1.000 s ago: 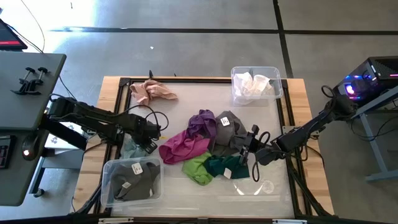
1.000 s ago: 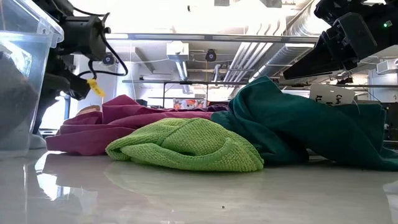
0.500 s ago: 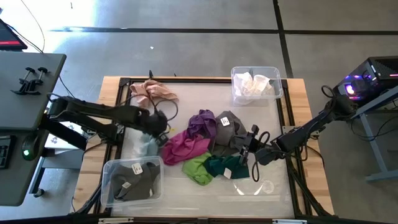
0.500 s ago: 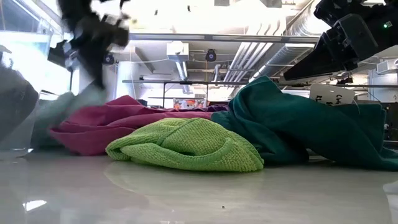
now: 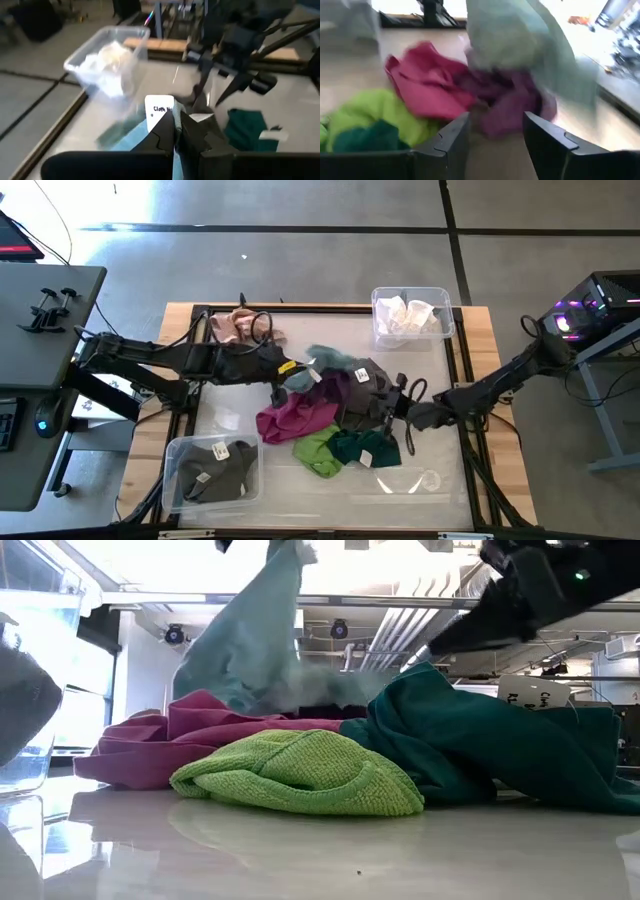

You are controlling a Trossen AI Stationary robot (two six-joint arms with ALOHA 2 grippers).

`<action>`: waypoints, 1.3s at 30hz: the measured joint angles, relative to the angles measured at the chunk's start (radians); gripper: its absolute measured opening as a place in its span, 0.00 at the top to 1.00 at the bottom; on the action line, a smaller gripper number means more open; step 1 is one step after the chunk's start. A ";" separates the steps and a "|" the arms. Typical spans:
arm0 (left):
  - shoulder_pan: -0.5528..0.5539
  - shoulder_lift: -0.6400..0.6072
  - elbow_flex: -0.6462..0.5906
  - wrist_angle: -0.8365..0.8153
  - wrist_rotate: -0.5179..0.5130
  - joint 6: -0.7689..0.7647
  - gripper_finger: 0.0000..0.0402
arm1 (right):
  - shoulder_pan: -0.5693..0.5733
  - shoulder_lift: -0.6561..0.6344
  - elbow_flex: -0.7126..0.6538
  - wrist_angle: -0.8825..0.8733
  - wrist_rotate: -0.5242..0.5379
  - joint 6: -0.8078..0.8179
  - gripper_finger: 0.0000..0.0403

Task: Sort towels by color in basket
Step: Put the light blue towel into the top transparent bin

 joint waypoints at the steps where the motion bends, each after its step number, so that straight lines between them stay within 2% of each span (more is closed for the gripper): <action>1: -0.004 0.000 0.000 0.021 0.000 0.013 1.00 | -0.020 0.000 0.000 0.040 -0.039 -0.040 0.53; 6: -0.021 0.007 0.000 0.119 0.000 0.059 1.00 | -0.132 0.016 0.000 0.230 -0.206 -0.210 0.41; 10: -0.030 0.032 0.000 0.202 0.025 0.111 1.00 | -0.223 0.100 0.021 0.355 -0.287 -0.292 0.33; 16: -0.030 0.097 0.000 0.338 0.053 0.209 1.00 | -0.318 0.306 0.184 0.370 -0.414 -0.315 0.31; 19: -0.027 0.121 0.000 0.384 0.045 0.249 1.00 | -0.327 0.413 0.285 0.364 -0.433 -0.355 0.31; 21: -0.026 0.131 0.000 0.390 0.020 0.264 1.00 | -0.326 0.481 0.353 0.362 -0.453 -0.387 0.31; 23: -0.027 0.137 0.000 0.394 -0.057 0.283 1.00 | -0.325 0.534 0.409 0.360 -0.499 -0.392 0.32; 26: -0.027 0.137 0.000 0.362 -0.218 0.313 1.00 | -0.323 0.597 0.483 0.362 -0.498 -0.365 0.38; 29: -0.026 0.135 -0.001 0.316 -0.311 0.319 1.00 | -0.325 0.634 0.533 0.362 -0.492 -0.353 0.52; 35: -0.026 0.133 -0.001 0.184 -0.364 0.226 1.00 | -0.322 0.602 0.553 0.343 -0.424 -0.349 0.93; 36: -0.026 0.133 -0.001 0.157 -0.364 0.189 1.00 | -0.320 0.580 0.553 0.304 -0.425 -0.349 0.96; 39: -0.024 0.132 -0.023 0.106 -0.362 0.106 1.00 | -0.312 0.502 0.552 0.176 -0.415 -0.308 0.96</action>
